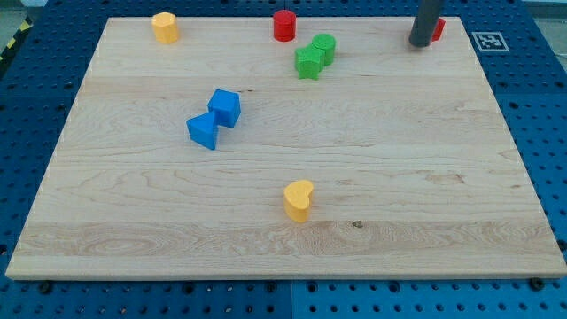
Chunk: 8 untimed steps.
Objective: Point your arm to the yellow heart
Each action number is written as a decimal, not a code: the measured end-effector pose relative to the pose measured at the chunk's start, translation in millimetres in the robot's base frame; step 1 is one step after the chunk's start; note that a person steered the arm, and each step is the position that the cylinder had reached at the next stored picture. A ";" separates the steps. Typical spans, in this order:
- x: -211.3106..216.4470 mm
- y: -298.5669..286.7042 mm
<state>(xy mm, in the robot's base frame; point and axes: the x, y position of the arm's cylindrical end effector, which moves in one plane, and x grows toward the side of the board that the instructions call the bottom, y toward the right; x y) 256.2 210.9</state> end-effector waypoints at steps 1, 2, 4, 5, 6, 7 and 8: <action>12.3 -33.5; 22.0 -55.1; 22.2 -57.3; 29.2 -74.3; 85.3 -73.4; 168.1 -53.8; 248.7 -46.5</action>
<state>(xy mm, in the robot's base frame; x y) 504.9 164.3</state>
